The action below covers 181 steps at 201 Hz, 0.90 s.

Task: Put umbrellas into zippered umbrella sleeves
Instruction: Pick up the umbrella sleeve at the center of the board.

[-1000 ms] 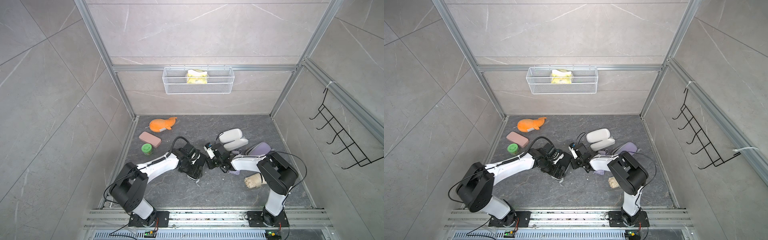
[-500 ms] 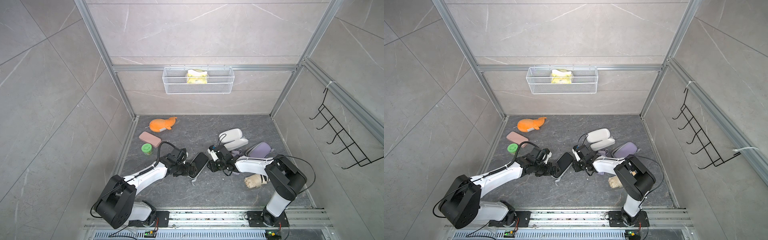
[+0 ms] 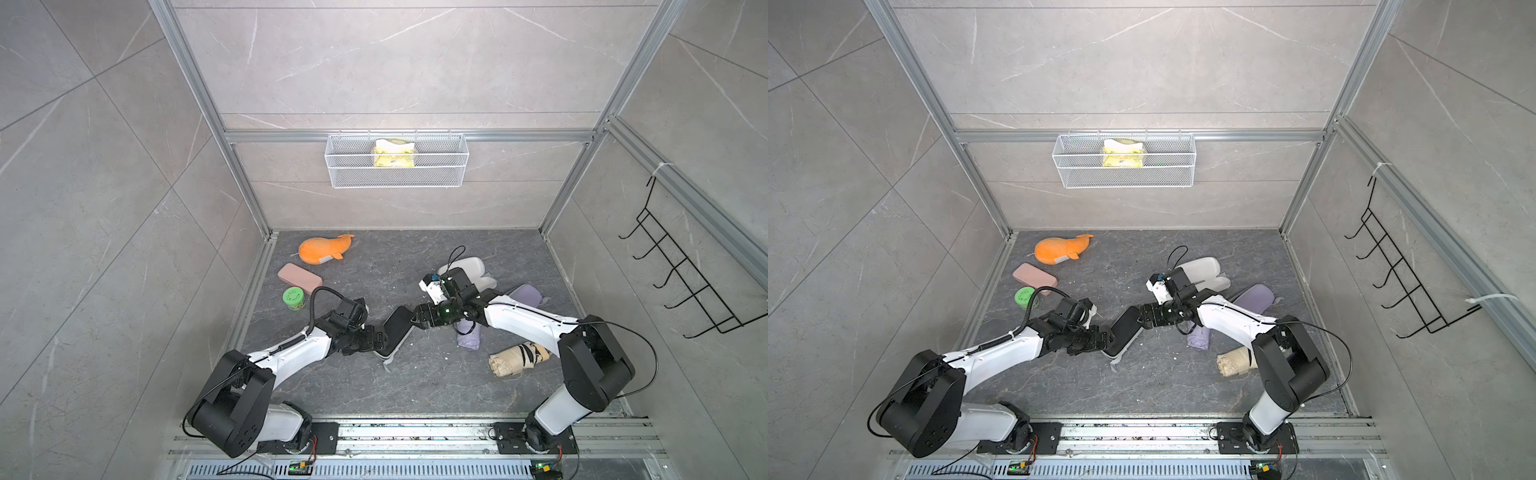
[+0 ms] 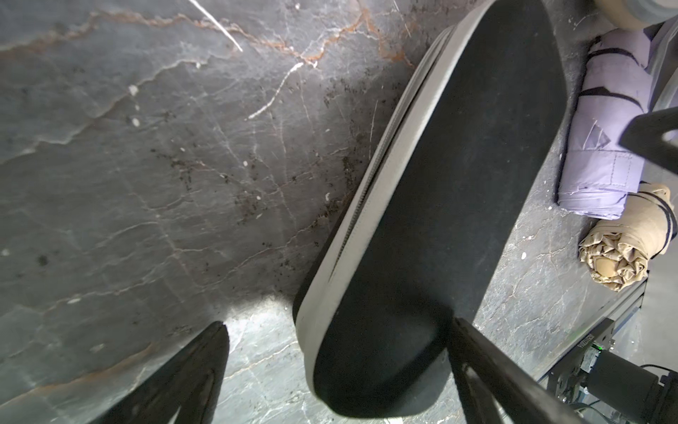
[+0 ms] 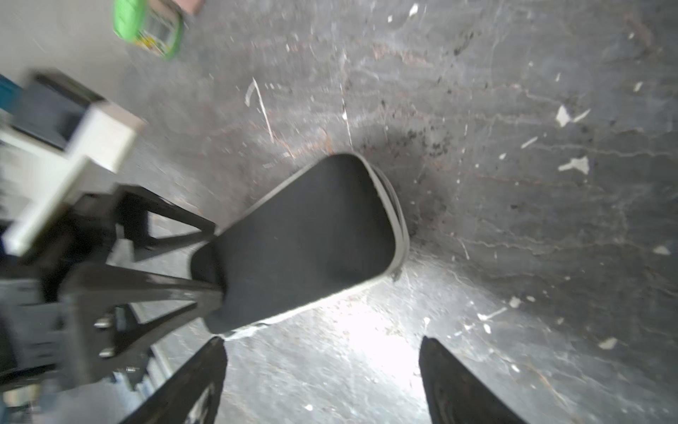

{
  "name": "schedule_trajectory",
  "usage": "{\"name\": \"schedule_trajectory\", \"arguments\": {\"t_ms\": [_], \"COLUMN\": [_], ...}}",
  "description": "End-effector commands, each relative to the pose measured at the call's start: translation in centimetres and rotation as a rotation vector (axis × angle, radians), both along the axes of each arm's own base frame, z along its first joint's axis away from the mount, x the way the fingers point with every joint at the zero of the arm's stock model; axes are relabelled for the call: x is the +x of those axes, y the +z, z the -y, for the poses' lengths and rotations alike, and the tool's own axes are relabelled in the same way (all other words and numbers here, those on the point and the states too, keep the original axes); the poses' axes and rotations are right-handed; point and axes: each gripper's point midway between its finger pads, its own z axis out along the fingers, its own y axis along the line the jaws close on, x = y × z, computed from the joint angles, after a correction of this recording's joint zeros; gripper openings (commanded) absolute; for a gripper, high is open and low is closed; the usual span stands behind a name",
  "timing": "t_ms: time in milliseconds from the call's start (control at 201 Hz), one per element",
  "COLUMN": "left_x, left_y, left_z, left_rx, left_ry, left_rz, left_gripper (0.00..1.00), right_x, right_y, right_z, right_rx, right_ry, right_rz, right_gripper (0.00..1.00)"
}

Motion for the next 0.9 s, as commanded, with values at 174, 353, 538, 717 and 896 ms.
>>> {"name": "schedule_trajectory", "arguments": {"t_ms": [174, 353, 538, 717, 896], "left_x": [0.2, 0.2, -0.1, -0.5, -1.1], "left_y": [-0.8, -1.5, -2.6, -3.6, -5.1], "left_z": [0.5, -0.1, -0.6, -1.1, -1.4], "left_rx": [-0.043, -0.043, -0.029, -0.007, 0.000], "left_ry": [0.026, 0.059, 0.068, 0.083, 0.110], "left_rz": [-0.018, -0.029, -0.061, -0.098, -0.150], "left_gripper": [0.93, 0.92, 0.90, 0.86, 0.77], "right_x": [3.1, 3.9, 4.5, 4.1, 2.3], "right_y": [-0.3, -2.0, -4.0, -6.2, -8.2], "right_z": [-0.9, -1.1, -1.5, -1.8, -2.3], "right_rx": [0.124, 0.132, 0.125, 0.135, 0.155], "right_ry": [-0.049, -0.052, -0.061, -0.070, -0.099], "right_rz": [-0.164, -0.222, -0.271, -0.333, -0.405], "right_gripper": [0.88, 0.93, 0.95, 0.91, 0.82]}}
